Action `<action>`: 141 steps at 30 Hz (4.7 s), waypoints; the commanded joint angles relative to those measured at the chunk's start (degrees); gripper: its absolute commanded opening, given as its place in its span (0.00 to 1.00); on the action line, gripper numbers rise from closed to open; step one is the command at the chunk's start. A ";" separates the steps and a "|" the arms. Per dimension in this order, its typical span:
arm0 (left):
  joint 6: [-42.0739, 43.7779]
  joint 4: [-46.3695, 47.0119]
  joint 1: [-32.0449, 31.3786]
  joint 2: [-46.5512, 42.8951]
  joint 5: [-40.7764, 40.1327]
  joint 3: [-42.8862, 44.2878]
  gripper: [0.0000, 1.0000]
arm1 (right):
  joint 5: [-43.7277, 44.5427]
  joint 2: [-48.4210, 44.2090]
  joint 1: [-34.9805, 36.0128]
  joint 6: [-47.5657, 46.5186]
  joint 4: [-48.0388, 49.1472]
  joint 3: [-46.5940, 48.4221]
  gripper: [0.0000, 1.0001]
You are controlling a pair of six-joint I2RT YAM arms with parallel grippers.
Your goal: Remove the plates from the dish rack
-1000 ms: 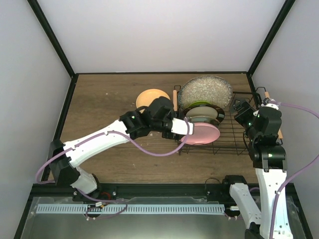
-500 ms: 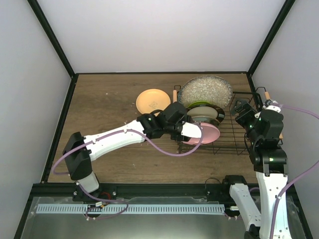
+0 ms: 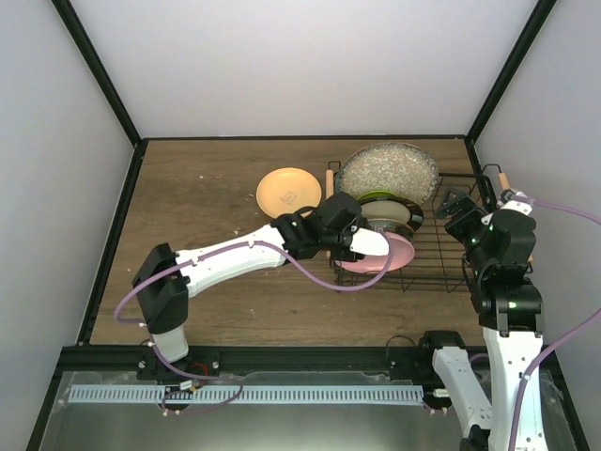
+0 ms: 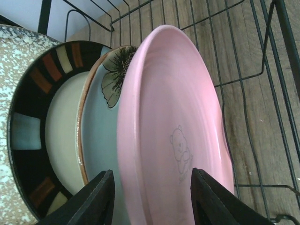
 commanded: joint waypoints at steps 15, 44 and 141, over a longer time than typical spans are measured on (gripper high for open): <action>-1.03 -0.05 -0.26 2.20 -0.91 2.56 0.18 | 1.77 -1.78 0.58 -0.35 -0.70 1.91 1.00; -2.36 6.46 -1.21 -4.20 -9.10 14.79 0.06 | 2.47 -3.86 0.58 5.28 -1.59 -0.02 1.00; -34.31 3.11 37.77 3.97 20.24 28.59 0.88 | 4.26 -5.23 0.60 8.31 -5.98 0.69 1.00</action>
